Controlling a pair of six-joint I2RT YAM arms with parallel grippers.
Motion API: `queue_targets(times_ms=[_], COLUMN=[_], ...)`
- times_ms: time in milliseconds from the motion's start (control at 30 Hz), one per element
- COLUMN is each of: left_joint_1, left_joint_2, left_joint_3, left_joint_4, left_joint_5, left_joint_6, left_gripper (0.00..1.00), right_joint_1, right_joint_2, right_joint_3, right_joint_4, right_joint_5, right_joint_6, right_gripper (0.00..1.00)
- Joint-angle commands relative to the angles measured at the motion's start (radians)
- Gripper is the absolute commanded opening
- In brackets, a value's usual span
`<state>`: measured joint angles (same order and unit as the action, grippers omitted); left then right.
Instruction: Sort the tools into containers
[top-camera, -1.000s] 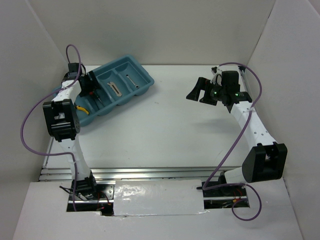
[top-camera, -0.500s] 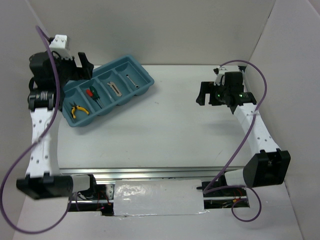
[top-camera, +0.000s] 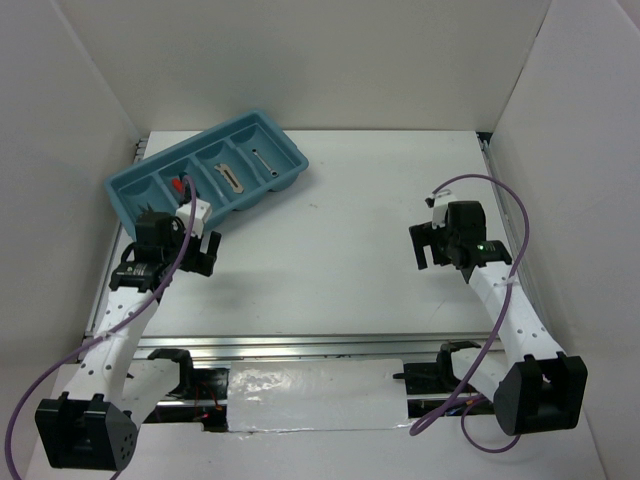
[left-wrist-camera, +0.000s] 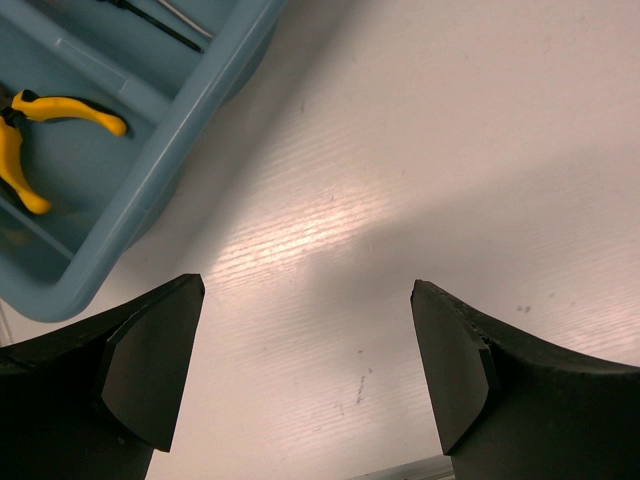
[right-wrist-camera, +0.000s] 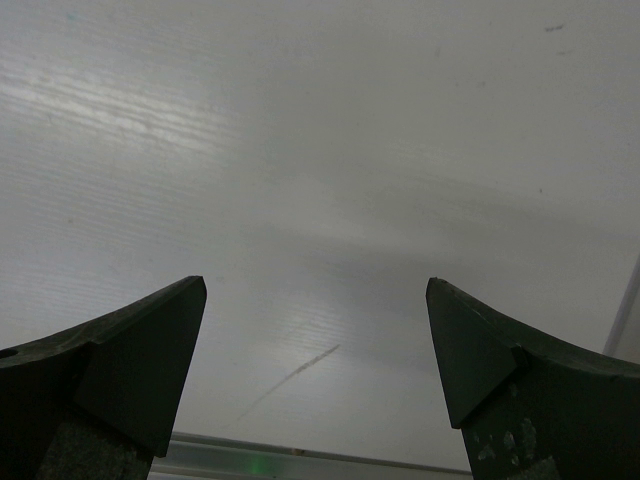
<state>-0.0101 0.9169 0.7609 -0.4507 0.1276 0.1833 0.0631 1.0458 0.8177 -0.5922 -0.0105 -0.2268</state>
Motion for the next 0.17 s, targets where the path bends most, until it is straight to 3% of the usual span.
queue_targets(times_ms=[0, 133], left_joint_1=[-0.033, -0.065], left_joint_2=[-0.064, -0.05], left_joint_3=[-0.026, -0.035], left_joint_4=[0.11, 0.11], left_joint_5=[-0.121, -0.184], left_joint_6=[0.091, 0.1], left_gripper=[1.0, 0.99], right_joint_1=[0.024, 0.07], right_joint_2=[-0.055, -0.104], right_joint_3=[-0.044, -0.074], right_joint_4=[0.063, 0.069], right_joint_5=[0.078, 0.107], right_joint_6=[-0.06, -0.057], right_gripper=[1.0, 1.0])
